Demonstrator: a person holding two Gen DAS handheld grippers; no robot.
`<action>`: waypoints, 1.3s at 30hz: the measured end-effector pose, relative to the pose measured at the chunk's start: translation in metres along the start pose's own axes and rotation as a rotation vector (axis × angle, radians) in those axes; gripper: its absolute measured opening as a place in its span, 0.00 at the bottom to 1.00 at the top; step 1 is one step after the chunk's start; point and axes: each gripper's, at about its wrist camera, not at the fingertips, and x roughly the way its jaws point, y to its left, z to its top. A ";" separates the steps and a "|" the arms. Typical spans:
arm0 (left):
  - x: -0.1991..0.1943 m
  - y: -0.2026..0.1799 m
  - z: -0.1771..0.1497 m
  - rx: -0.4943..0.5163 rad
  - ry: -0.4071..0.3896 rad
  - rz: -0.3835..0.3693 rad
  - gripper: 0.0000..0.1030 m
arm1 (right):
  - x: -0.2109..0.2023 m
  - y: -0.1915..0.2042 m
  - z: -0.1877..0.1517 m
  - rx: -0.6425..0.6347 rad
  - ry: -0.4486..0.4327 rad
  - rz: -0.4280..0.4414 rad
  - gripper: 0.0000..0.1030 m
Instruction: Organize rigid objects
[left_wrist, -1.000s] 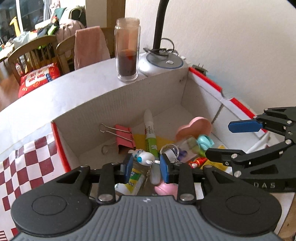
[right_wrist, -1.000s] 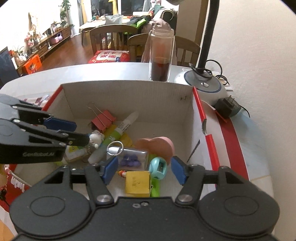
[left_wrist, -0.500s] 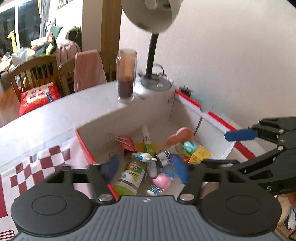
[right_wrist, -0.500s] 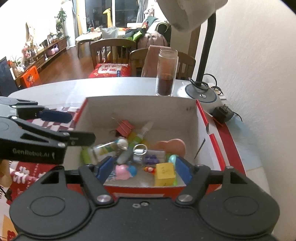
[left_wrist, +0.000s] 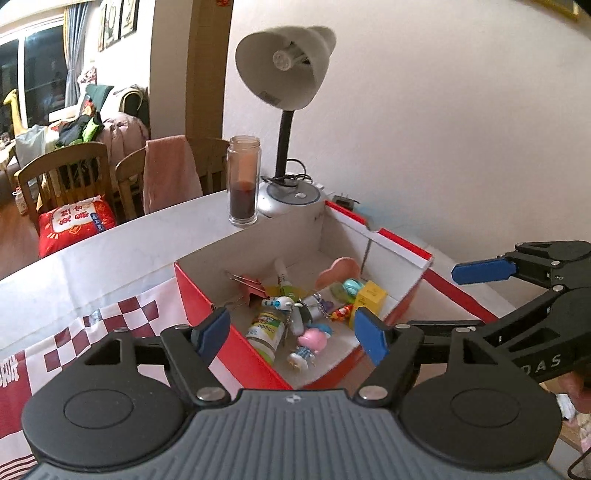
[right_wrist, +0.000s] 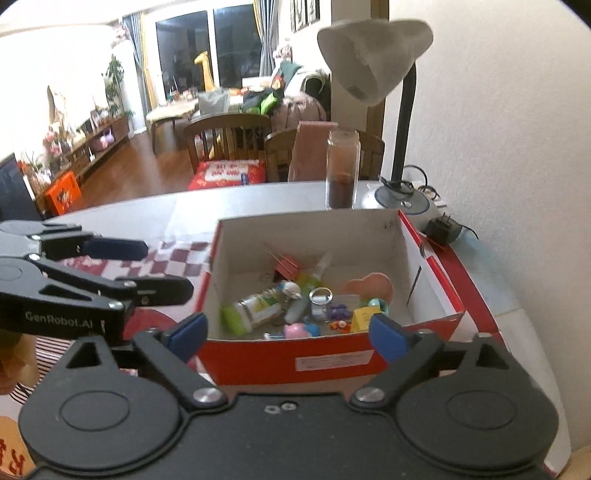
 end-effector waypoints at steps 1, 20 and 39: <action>-0.005 0.000 -0.002 0.002 -0.005 -0.002 0.72 | -0.004 0.002 -0.001 0.004 -0.015 -0.002 0.96; -0.062 -0.012 -0.030 0.018 -0.075 0.041 0.99 | -0.068 0.021 -0.033 0.070 -0.171 -0.043 1.00; -0.088 -0.022 -0.047 -0.014 -0.117 0.040 0.99 | -0.080 0.017 -0.058 0.153 -0.184 -0.062 1.00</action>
